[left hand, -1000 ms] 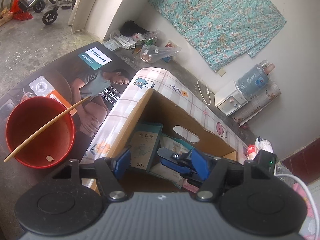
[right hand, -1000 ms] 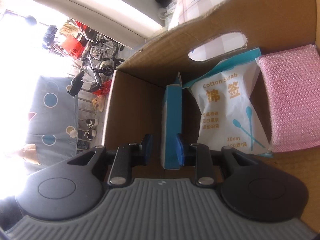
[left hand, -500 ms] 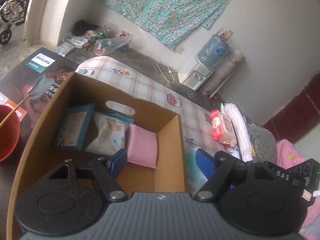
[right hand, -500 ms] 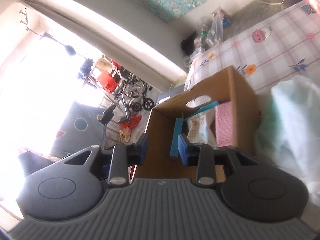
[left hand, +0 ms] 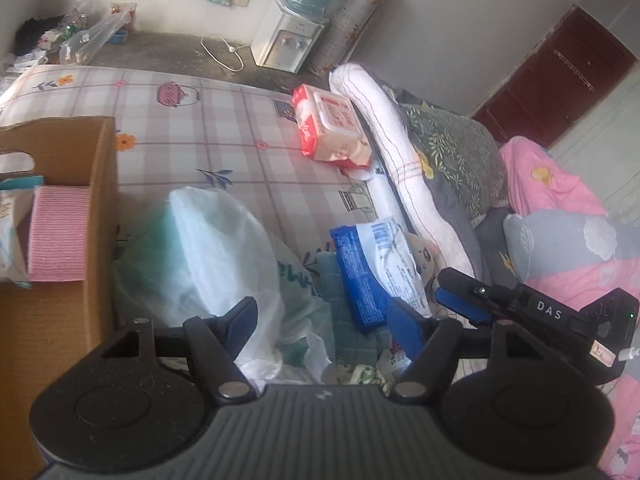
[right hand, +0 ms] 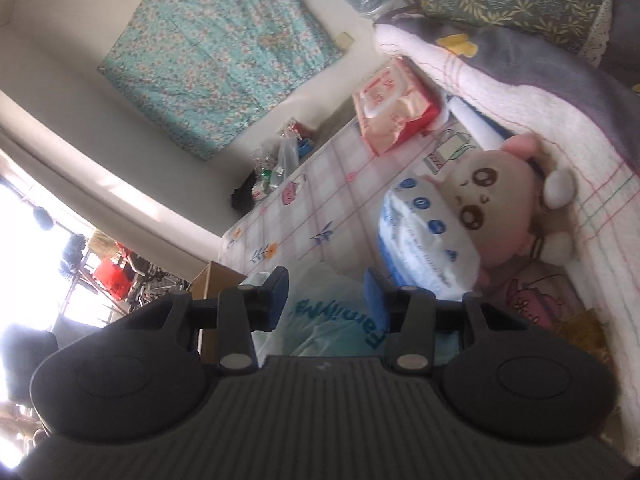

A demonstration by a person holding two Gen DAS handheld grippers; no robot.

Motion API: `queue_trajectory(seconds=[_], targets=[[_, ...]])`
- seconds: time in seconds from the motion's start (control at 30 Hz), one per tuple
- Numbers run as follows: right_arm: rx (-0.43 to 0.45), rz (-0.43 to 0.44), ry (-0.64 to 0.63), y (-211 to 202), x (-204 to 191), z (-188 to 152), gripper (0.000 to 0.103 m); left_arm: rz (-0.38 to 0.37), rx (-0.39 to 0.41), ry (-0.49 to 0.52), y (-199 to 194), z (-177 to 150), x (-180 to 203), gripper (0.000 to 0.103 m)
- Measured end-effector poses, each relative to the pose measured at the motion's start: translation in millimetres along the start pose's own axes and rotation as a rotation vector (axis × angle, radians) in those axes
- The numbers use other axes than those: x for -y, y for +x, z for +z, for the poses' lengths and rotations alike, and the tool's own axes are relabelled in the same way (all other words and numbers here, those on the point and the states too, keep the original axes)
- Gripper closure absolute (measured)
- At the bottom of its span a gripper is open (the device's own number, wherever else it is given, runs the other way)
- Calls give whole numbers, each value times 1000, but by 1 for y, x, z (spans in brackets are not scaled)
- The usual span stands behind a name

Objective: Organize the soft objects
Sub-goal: 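Move both grippers back to the blue-white wet wipes pack on the bed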

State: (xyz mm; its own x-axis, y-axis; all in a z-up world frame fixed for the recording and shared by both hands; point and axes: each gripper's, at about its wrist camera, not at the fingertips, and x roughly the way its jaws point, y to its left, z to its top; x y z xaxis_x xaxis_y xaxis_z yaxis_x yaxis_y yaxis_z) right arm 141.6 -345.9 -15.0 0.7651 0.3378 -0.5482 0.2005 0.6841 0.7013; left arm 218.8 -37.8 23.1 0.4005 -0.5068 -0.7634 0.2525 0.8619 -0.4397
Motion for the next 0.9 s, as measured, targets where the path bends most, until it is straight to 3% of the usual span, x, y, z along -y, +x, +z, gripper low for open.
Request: queue_trajectory(seconds=[0.2, 0.37, 0.7, 0.8, 0.9], targets=[[14, -39, 53, 31, 51, 13, 61, -2, -102, 56, 63, 9, 34, 48], [-17, -59, 65, 58, 70, 27, 61, -18, -147, 65, 91, 15, 40, 64], [-78, 78, 82, 72, 67, 33, 60, -50, -155, 22, 100, 29, 22, 65], [-110, 146, 111, 79, 62, 33, 61, -54, -168, 23, 97, 29, 17, 63], [-153, 220, 150, 89, 57, 31, 62, -60, -179, 13, 96, 29, 13, 53]])
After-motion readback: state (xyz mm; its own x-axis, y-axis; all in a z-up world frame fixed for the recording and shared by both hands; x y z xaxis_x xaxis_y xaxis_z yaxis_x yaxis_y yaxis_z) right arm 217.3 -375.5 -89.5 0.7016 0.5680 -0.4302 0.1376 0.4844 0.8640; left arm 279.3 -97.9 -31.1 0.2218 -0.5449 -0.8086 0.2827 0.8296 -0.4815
